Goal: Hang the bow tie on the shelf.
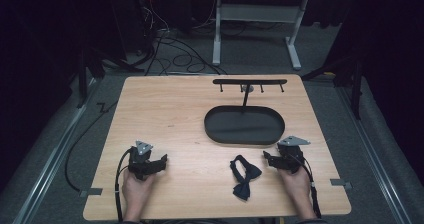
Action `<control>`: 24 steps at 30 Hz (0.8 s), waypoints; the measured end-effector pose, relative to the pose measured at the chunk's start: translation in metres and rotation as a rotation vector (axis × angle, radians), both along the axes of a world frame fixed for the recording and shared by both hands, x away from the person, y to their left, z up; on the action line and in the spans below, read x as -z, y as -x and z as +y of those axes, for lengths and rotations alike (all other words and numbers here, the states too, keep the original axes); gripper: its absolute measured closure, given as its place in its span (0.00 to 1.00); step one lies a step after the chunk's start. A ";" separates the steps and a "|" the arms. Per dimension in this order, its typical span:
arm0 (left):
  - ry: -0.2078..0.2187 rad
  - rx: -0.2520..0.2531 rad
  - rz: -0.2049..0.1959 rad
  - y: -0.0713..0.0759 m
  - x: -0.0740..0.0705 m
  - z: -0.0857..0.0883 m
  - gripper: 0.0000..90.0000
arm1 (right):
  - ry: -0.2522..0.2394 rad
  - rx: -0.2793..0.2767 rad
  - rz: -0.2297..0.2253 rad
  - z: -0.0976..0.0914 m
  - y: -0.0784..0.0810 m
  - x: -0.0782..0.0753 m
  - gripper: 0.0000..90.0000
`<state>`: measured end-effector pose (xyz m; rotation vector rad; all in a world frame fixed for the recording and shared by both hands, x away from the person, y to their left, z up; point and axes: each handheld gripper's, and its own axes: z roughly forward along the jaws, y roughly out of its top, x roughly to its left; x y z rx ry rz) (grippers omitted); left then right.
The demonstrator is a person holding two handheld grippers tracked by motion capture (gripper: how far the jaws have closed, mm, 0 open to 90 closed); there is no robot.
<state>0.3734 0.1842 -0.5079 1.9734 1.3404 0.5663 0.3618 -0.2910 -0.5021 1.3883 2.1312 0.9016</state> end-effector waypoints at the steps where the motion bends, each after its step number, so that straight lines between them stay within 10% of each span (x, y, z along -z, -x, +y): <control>1: 0.001 0.001 0.001 0.000 0.000 0.000 0.24 | -0.002 0.002 0.001 0.000 0.000 0.000 0.37; 24: -0.001 0.002 0.000 0.000 0.000 0.000 0.24 | -0.061 0.022 -0.023 -0.004 0.011 -0.009 0.53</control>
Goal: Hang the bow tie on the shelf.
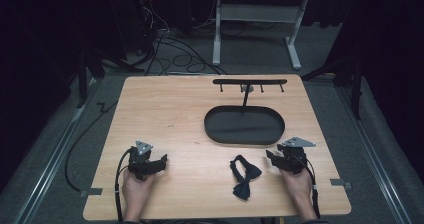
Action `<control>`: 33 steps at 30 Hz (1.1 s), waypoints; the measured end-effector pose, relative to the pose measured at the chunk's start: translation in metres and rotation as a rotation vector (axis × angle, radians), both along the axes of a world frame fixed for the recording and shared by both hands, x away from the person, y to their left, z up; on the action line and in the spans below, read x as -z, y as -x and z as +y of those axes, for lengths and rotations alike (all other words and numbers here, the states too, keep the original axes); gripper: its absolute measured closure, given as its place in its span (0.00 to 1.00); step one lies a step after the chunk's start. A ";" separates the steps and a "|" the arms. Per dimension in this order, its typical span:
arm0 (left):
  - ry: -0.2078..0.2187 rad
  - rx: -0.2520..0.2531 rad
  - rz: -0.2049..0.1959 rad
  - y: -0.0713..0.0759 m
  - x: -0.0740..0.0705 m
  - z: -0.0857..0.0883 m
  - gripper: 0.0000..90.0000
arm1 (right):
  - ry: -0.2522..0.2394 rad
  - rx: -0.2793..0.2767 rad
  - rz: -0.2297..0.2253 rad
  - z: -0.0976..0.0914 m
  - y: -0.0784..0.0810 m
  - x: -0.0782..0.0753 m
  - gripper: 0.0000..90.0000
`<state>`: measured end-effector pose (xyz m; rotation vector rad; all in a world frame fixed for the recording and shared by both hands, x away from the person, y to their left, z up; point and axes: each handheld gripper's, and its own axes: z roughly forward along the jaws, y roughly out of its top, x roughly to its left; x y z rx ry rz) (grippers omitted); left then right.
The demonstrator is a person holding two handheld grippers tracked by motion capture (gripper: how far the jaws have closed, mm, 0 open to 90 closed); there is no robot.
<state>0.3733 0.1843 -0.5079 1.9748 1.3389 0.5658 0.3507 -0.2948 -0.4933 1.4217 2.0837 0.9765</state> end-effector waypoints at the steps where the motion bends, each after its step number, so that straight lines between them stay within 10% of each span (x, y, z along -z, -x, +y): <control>1: 0.000 0.000 0.000 0.000 0.000 0.000 0.24 | 0.000 0.000 0.000 0.000 0.000 0.000 0.53; 33: 0.001 0.000 0.000 0.000 0.000 0.000 0.25 | -0.041 -0.114 -0.002 0.028 0.024 -0.017 0.57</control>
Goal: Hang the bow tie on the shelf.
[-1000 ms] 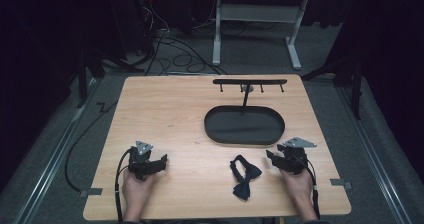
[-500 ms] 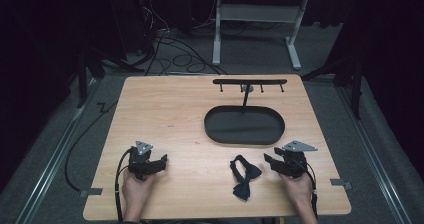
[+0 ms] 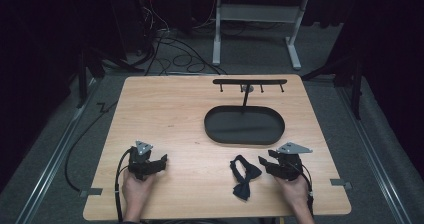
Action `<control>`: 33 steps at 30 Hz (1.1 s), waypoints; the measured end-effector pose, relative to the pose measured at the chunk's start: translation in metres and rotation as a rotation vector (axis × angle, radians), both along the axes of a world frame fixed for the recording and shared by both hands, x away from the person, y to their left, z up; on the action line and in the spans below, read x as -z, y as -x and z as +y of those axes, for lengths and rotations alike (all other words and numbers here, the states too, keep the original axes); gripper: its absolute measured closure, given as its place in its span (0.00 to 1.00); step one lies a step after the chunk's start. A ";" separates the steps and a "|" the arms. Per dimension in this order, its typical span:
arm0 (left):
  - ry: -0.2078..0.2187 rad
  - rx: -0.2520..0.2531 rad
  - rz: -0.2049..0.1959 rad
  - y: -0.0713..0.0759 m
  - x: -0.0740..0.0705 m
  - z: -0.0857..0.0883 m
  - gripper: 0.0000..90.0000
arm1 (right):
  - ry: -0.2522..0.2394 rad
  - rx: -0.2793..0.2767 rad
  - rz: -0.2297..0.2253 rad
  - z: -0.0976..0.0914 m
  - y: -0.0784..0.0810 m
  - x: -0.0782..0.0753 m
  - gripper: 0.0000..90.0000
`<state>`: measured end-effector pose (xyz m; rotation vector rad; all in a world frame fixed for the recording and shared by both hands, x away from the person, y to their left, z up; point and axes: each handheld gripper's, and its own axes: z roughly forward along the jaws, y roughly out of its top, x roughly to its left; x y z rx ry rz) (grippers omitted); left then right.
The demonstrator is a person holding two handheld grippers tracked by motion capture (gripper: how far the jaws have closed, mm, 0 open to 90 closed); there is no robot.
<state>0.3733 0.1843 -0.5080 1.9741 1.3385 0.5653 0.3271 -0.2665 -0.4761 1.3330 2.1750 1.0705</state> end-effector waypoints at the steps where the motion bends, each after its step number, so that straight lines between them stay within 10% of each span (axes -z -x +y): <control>1: 0.000 0.000 0.000 0.000 0.000 0.000 0.25 | 0.000 0.000 0.000 0.000 0.000 0.000 0.57; 33: 0.000 0.000 0.000 0.000 0.000 0.000 0.24 | -0.001 -0.109 0.057 0.044 -0.020 0.006 0.54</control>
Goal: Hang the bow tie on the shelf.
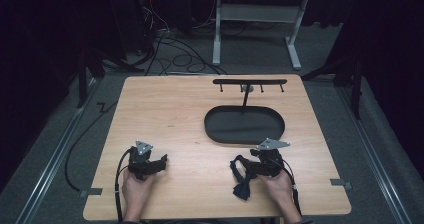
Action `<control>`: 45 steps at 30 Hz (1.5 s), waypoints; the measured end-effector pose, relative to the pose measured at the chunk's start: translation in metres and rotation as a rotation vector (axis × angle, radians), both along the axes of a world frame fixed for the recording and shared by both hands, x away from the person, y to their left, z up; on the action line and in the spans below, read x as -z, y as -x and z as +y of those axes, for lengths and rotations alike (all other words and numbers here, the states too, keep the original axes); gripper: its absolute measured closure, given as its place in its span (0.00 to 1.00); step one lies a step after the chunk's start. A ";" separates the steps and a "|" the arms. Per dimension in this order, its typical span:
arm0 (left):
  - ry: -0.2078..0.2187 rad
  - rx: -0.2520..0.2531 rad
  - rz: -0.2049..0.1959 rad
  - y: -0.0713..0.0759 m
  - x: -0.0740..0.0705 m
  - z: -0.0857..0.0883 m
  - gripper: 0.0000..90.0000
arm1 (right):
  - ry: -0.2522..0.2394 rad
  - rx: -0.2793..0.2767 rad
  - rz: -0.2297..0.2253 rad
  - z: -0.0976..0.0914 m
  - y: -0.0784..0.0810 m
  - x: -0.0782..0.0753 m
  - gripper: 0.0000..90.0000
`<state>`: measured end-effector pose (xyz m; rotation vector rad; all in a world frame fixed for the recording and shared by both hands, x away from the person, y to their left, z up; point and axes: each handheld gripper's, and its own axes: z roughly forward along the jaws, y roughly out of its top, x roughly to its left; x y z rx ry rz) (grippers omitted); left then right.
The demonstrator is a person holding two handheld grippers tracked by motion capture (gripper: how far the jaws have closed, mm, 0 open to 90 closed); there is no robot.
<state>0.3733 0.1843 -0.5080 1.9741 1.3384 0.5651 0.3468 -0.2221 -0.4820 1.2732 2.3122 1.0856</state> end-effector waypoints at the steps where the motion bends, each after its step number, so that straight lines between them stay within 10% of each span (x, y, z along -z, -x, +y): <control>1: 0.000 0.000 0.000 0.000 0.000 0.000 0.24 | 0.001 -0.001 0.001 0.001 -0.001 0.001 0.54; 22: 0.000 -0.001 -0.001 0.000 0.000 0.000 0.25 | 0.030 -0.055 0.023 0.006 -0.002 0.013 0.98; 45: 0.000 -0.001 0.000 0.000 0.000 0.000 0.25 | -0.023 -0.046 -0.085 -0.014 0.008 -0.021 1.00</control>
